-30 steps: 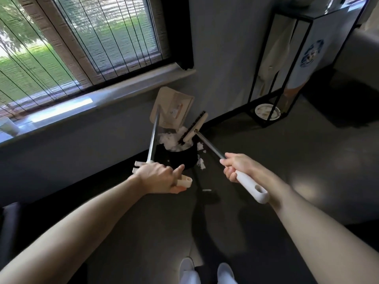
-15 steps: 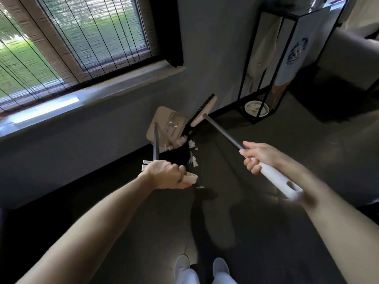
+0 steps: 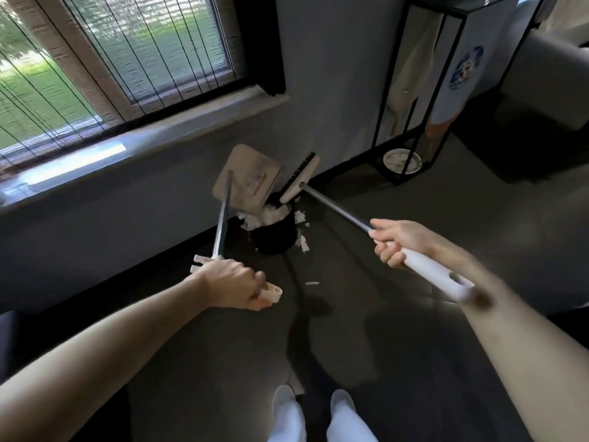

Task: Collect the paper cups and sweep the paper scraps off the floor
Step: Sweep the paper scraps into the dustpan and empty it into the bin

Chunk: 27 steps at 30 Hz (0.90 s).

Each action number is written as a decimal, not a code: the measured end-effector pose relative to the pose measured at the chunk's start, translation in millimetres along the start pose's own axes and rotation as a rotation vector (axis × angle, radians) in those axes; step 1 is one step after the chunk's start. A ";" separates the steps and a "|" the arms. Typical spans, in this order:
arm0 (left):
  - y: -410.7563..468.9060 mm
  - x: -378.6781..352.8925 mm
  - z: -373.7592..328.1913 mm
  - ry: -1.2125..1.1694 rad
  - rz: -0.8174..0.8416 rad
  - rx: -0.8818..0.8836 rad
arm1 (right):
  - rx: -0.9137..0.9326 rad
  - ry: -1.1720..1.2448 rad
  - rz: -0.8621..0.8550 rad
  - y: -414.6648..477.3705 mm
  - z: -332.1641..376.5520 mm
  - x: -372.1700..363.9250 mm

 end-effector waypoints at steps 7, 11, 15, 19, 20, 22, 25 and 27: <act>68.2 -12.6 -19.2 -0.065 0.033 -0.007 | -0.057 0.031 -0.060 18.0 -25.6 6.6; 49.4 15.5 17.9 -0.117 -0.079 0.163 | -0.050 0.030 -0.114 16.1 -31.9 10.1; 3.4 59.6 56.0 -0.339 -0.262 0.449 | -0.016 -0.022 -0.125 10.2 -31.0 17.8; -40.1 109.5 71.9 -0.631 -0.669 0.601 | 0.021 -0.072 -0.085 5.9 -23.8 17.2; -48.7 120.8 74.4 -0.678 -0.791 0.611 | 0.024 -0.087 -0.067 5.1 -21.1 16.2; -69.0 141.1 80.0 -0.702 -1.008 0.635 | 0.021 -0.089 -0.044 4.1 -13.9 15.6; -99.0 154.2 88.2 -0.677 -1.101 0.697 | 0.001 -0.087 -0.016 5.2 -4.0 16.5; -108.6 146.4 88.0 -0.708 -1.074 0.738 | -0.008 -0.090 -0.010 5.3 0.5 18.6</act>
Point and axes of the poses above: each hand's wrist, its own y-axis towards the middle knuckle, its own x-axis out of the back of the hand, z = x × y, the point moved 4 cm from there along y, towards the middle knuckle, and after that the axes turned 14 degrees about -x, right-handed, at the moved point
